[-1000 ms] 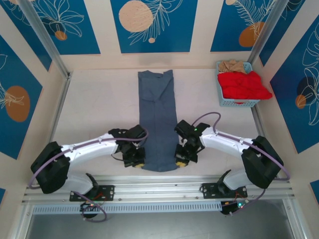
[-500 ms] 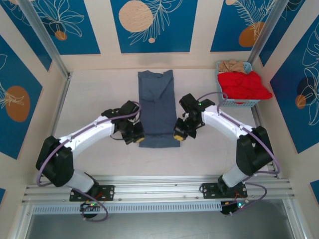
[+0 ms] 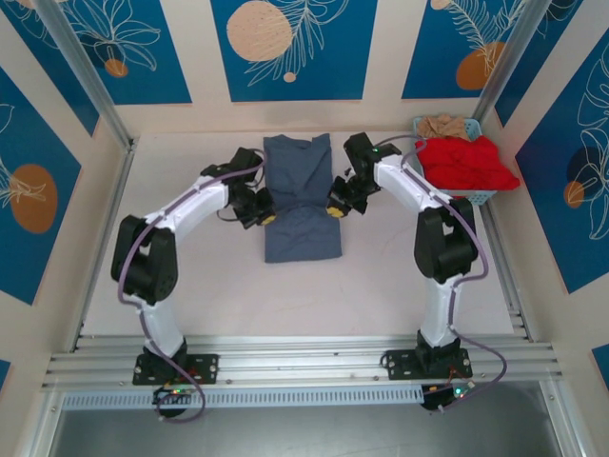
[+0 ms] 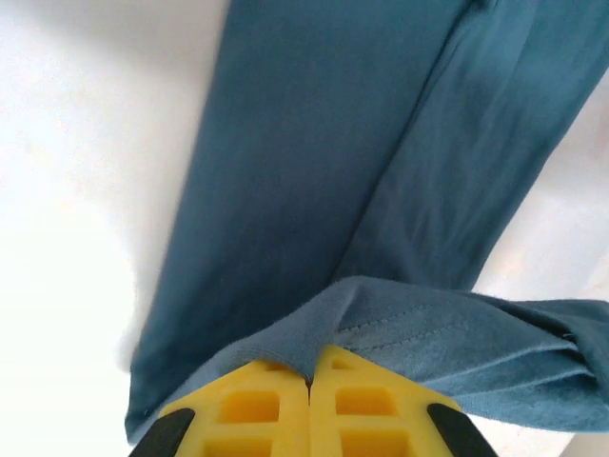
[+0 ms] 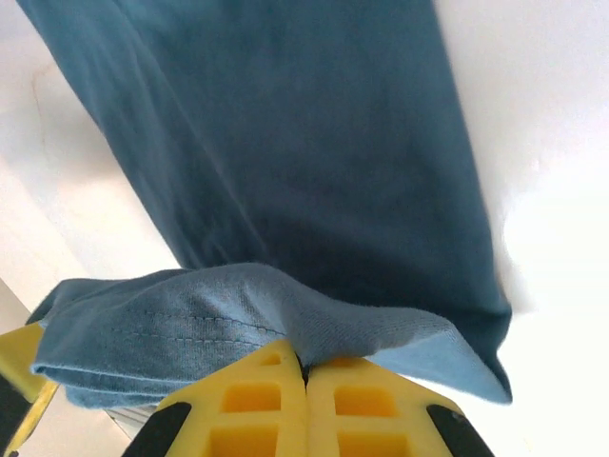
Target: Fold and stack the t-shirts
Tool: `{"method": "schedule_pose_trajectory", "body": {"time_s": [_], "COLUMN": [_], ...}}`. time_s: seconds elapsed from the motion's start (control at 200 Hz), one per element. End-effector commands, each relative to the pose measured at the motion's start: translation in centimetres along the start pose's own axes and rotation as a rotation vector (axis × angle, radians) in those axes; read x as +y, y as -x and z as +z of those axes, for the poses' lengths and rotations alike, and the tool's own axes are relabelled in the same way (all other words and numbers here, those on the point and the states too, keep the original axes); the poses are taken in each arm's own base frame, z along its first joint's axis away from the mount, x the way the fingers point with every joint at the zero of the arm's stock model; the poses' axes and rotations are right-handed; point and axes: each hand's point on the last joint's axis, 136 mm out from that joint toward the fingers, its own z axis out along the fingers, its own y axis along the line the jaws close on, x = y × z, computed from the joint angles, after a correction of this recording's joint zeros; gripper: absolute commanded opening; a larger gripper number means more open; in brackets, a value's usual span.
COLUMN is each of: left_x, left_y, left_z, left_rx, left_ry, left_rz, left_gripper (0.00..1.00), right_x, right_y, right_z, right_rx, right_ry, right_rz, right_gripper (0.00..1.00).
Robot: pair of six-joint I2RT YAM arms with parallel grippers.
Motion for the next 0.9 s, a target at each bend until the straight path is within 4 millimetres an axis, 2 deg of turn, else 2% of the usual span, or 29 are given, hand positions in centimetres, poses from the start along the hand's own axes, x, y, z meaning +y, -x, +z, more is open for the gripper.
{"method": "schedule_pose_trajectory", "body": {"time_s": [0.0, 0.125, 0.165, 0.235, 0.29, 0.38, 0.43, 0.535, 0.62, 0.715, 0.815, 0.895], "left_x": [-0.7, -1.1, -1.0, -1.1, -1.4, -1.8, -1.7, 0.8, 3.3, 5.2, 6.2, 6.4], "left_y": [2.6, 5.0, 5.6, 6.9, 7.6, 8.0, 7.7, 4.8, 0.8, -3.2, -5.1, -5.6], "left_z": [1.2, 3.3, 3.8, 3.9, 3.2, 1.0, -0.5, -2.1, -1.3, 0.2, 2.0, 3.5], "left_rx": [0.021, 0.042, 0.043, 0.029, 0.0, -0.058, -0.085, -0.088, -0.018, 0.05, 0.081, 0.098], "left_ry": [-0.014, -0.008, 0.0, 0.001, -0.003, -0.001, 0.002, 0.014, -0.01, -0.062, -0.124, -0.161], "left_rz": [0.029, 0.018, 0.021, 0.03, 0.046, 0.091, 0.102, 0.065, -0.025, -0.133, -0.244, -0.298], "left_gripper": [0.0, 0.0, 0.01, 0.23, 0.42, 0.58, 0.59, 0.59, 0.56, 0.54, 0.54, 0.54], "right_x": [0.5, 1.8, 2.4, 2.9, 2.8, 2.8, 2.7, 1.3, -0.7, -2.5, -3.7, -4.3], "right_y": [2.0, 4.9, 5.7, 6.7, 7.3, 7.6, 7.1, 4.5, 1.3, -2.0, -4.1, -5.0], "right_z": [0.5, 2.1, 2.5, 2.9, 2.5, 0.9, -0.2, -1.3, -0.9, -0.1, 1.0, 2.3], "right_rx": [0.032, 0.047, 0.056, 0.06, 0.042, -0.006, -0.032, -0.04, -0.021, 0.006, 0.034, 0.073], "right_ry": [0.024, 0.074, 0.104, 0.117, 0.106, 0.122, 0.118, 0.092, 0.083, 0.116, 0.165, 0.194], "right_rz": [0.013, 0.007, -0.005, -0.013, -0.012, -0.029, -0.05, -0.055, -0.031, 0.014, 0.071, 0.116], "right_gripper": [0.0, 0.0, 0.11, 0.3, 0.4, 0.49, 0.51, 0.5, 0.47, 0.46, 0.47, 0.46]}}
